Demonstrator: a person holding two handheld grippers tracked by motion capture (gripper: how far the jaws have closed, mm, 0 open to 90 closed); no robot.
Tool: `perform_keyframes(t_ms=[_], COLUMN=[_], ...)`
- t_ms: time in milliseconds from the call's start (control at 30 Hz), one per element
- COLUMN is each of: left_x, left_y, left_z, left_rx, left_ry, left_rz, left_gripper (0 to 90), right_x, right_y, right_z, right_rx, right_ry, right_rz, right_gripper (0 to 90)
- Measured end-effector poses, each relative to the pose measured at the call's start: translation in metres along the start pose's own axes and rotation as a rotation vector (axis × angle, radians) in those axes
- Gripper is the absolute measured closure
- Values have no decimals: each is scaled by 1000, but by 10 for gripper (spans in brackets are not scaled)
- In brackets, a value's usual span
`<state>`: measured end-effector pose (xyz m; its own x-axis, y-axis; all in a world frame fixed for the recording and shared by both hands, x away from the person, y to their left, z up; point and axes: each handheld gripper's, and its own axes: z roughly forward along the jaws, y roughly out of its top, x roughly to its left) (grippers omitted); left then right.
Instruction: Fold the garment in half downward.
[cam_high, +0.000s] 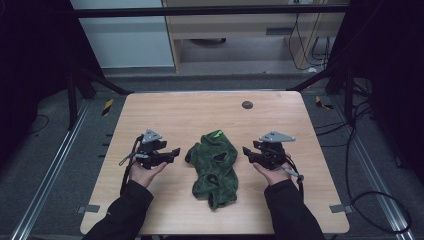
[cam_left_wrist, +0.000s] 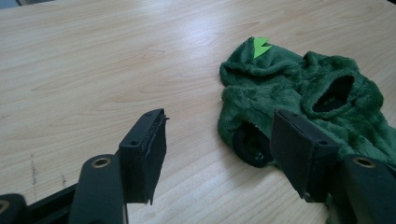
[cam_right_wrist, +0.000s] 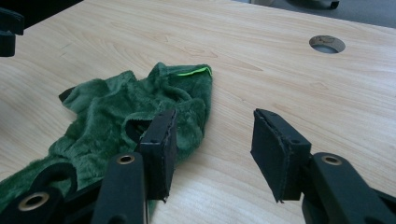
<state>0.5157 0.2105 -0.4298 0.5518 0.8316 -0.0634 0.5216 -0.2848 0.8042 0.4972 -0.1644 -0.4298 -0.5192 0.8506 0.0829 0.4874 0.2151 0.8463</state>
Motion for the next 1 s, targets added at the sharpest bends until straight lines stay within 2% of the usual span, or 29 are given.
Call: perform_keyframes(t_ms=[233, 333, 433, 567, 1000], left_x=[-4, -7, -8, -10, -17], left_y=[6, 10, 13, 16, 24], left_z=[9, 14, 18, 23, 49], left_rx=[-7, -6, -11, -18, 13], left_ry=[18, 18, 19, 13, 13], left_rz=[-1, 12, 4, -2, 4], left_gripper=[364, 364, 365, 376, 446], right_x=[1, 2, 4, 5, -1], right_y=[8, 10, 11, 12, 14], right_z=[12, 17, 21, 27, 49], right_rx=[9, 12, 15, 18, 40], right_ry=[-1, -2, -5, -6, -18], right_rz=[-2, -7, -19, -12, 22], right_gripper=[506, 506, 507, 511, 531])
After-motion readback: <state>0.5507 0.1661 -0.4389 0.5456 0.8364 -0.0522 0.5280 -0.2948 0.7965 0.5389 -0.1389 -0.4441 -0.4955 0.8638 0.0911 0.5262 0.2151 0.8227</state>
